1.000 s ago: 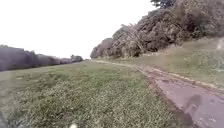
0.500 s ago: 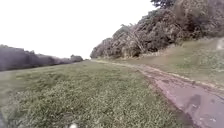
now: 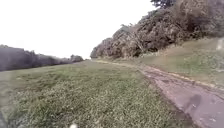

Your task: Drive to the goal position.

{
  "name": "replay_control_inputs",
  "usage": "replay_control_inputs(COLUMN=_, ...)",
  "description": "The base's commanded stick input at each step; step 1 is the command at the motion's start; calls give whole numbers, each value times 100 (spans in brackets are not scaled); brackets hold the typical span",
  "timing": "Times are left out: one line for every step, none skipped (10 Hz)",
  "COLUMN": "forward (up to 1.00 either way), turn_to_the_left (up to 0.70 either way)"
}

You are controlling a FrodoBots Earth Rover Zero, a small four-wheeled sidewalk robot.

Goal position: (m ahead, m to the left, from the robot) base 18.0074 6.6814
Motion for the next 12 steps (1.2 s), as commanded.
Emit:
replay_control_inputs(forward=5, turn_to_the_left=0)
replay_control_inputs(forward=4, turn_to_the_left=0)
replay_control_inputs(forward=4, turn_to_the_left=0)
replay_control_inputs(forward=5, turn_to_the_left=0)
replay_control_inputs(forward=4, turn_to_the_left=0)
replay_control_inputs(forward=5, turn_to_the_left=0)
replay_control_inputs(forward=5, turn_to_the_left=0)
replay_control_inputs(forward=4, turn_to_the_left=0)
replay_control_inputs(forward=5, turn_to_the_left=0)
replay_control_inputs(forward=5, turn_to_the_left=0)
replay_control_inputs(forward=5, turn_to_the_left=0)
replay_control_inputs(forward=4, turn_to_the_left=0)
